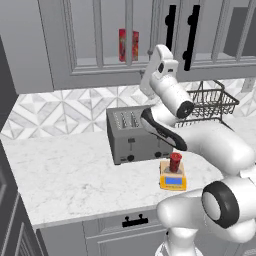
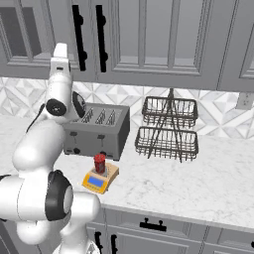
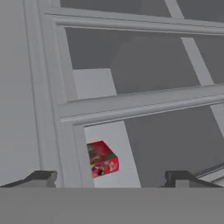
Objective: Pick the yogurt and place it on the digital scale for weighing, and close the cabinet.
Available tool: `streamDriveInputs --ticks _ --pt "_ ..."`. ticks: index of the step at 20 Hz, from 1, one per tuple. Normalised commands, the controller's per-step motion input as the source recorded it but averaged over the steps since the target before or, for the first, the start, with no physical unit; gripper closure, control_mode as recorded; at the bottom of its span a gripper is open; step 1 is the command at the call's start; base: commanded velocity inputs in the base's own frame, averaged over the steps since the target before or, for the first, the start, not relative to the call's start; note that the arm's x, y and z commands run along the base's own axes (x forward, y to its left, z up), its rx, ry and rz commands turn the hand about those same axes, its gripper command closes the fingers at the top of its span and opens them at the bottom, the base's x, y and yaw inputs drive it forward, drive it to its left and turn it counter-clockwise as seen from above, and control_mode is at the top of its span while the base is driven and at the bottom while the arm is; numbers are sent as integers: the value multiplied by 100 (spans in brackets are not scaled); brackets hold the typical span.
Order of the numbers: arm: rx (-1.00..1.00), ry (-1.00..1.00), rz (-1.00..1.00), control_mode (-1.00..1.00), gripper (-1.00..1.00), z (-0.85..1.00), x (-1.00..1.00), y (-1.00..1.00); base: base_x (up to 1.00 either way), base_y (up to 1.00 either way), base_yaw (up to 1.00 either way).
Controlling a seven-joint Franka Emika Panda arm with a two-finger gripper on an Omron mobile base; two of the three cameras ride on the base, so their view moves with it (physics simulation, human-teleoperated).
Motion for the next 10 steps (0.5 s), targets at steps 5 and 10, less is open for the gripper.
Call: streamDriveInputs --ticks 5,10 --pt "0 0 -2 -100 -100 -9 88 5 0 0 0" --pt "0 23 -1 -100 -100 5 -3 -11 0 0 0"
